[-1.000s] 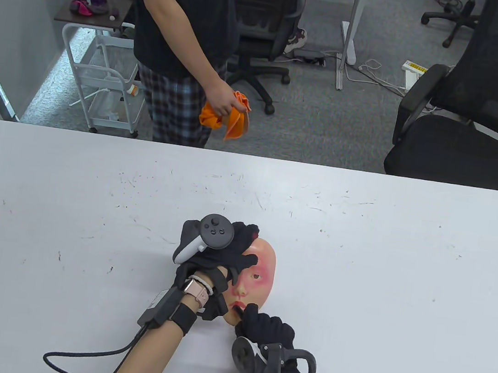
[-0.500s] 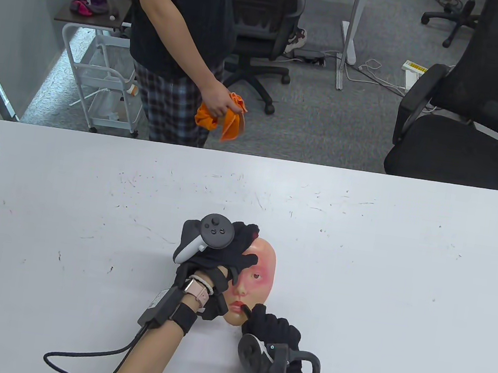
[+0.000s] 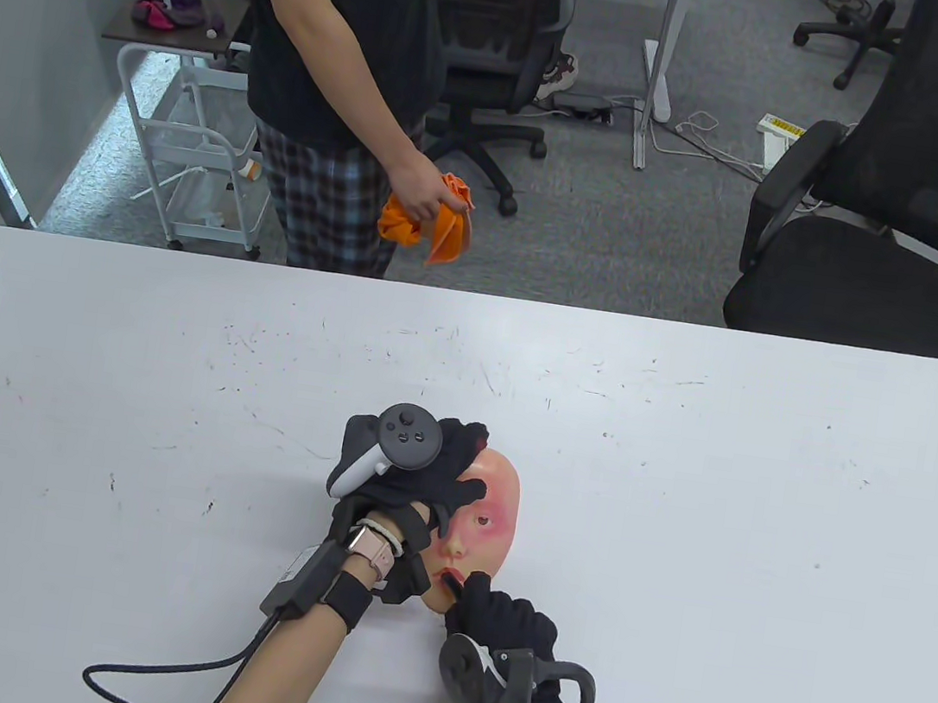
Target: Apply lipstick on mannequin lips
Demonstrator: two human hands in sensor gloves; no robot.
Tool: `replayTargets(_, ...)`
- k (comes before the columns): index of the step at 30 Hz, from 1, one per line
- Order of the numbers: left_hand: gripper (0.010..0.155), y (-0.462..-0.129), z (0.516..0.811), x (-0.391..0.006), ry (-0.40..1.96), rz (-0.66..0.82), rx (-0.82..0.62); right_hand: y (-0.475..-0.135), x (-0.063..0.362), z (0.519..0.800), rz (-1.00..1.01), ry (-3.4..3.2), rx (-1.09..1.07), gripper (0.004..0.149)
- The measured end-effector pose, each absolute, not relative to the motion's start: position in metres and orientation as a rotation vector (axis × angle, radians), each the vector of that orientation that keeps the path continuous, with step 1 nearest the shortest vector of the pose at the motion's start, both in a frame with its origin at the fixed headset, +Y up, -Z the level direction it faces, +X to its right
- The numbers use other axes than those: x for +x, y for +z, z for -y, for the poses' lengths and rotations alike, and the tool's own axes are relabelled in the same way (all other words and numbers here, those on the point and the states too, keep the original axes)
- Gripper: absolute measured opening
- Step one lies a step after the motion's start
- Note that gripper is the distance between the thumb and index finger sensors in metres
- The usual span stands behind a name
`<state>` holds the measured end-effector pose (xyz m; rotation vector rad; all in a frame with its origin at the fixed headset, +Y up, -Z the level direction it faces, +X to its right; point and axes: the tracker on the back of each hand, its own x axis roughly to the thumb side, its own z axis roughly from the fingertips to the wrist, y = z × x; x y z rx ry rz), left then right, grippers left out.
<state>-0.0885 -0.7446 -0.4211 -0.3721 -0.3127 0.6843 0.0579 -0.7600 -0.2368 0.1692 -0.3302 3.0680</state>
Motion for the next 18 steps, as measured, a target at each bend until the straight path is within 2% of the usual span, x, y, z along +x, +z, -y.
replayTargets(3,0.075,-0.421,0.745,-0.089,0.687,0.313,-0.371,-0.238,0.062,0.760,0.285,3.072,0.106,0.053)
replayTargets(8,0.075,-0.421,0.745,-0.089,0.687,0.314,-0.372,-0.237,0.061,0.760,0.291,3.071,0.159,0.053)
replayTargets(12,0.075,-0.421,0.745,-0.089,0.688,0.315,-0.369,-0.241,0.067,0.761,0.260,3.072,0.074,0.054)
replayTargets(18,0.075,-0.421,0.745,-0.089,0.685,0.316,-0.371,-0.239,0.067,0.761,0.245,3.069,0.151,0.053)
